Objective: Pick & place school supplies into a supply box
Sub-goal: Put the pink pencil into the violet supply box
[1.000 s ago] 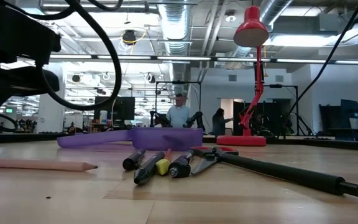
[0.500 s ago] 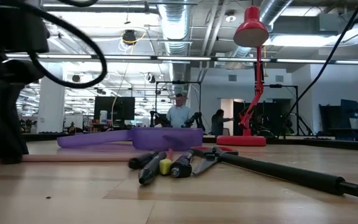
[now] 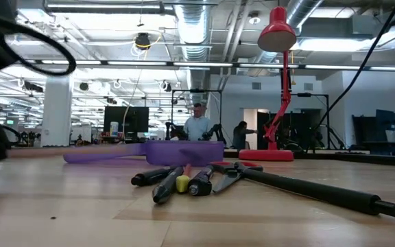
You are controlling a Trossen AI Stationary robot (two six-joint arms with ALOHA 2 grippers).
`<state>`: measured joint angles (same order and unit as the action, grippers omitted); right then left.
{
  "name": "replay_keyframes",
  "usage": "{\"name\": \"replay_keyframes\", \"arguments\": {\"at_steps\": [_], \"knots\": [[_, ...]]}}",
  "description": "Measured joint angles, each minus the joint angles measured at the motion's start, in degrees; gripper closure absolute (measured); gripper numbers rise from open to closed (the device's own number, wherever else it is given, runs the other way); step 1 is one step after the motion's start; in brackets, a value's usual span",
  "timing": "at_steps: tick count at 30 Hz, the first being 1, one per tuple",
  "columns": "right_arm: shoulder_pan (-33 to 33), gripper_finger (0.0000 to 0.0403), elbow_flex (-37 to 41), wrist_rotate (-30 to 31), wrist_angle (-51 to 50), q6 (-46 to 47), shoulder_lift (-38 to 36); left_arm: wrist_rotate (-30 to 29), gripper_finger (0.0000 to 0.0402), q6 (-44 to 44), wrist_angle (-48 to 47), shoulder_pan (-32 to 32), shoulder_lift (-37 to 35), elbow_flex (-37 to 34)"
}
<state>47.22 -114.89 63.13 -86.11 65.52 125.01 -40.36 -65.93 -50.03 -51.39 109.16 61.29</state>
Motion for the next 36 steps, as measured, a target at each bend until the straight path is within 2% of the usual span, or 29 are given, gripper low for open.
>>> {"name": "replay_keyframes", "arguments": {"at_steps": [8,16,25,32,36], "knots": [[-0.6,0.0282,0.0,0.0,-0.1,0.0,0.0,-6.8,0.0401,-0.2,-10.9,-1.4,-0.1,6.3],[-0.9,0.0282,0.0,0.0,-0.2,0.0,0.0,-16.0,0.0401,-0.7,-15.9,1.0,-0.2,7.6],[-0.9,0.0282,0.0,0.0,-0.2,0.0,0.0,-24.8,0.0401,-0.6,-17.0,10.7,-0.2,7.6],[-0.8,0.0282,0.0,0.0,-0.2,0.0,0.0,-23.7,0.0397,1.8,-14.6,20.9,-0.2,7.7],[-0.7,0.0282,0.0,-0.1,-0.2,-1.0,0.0,-23.4,0.0399,7.6,-9.5,25.0,-0.2,7.7]]}}
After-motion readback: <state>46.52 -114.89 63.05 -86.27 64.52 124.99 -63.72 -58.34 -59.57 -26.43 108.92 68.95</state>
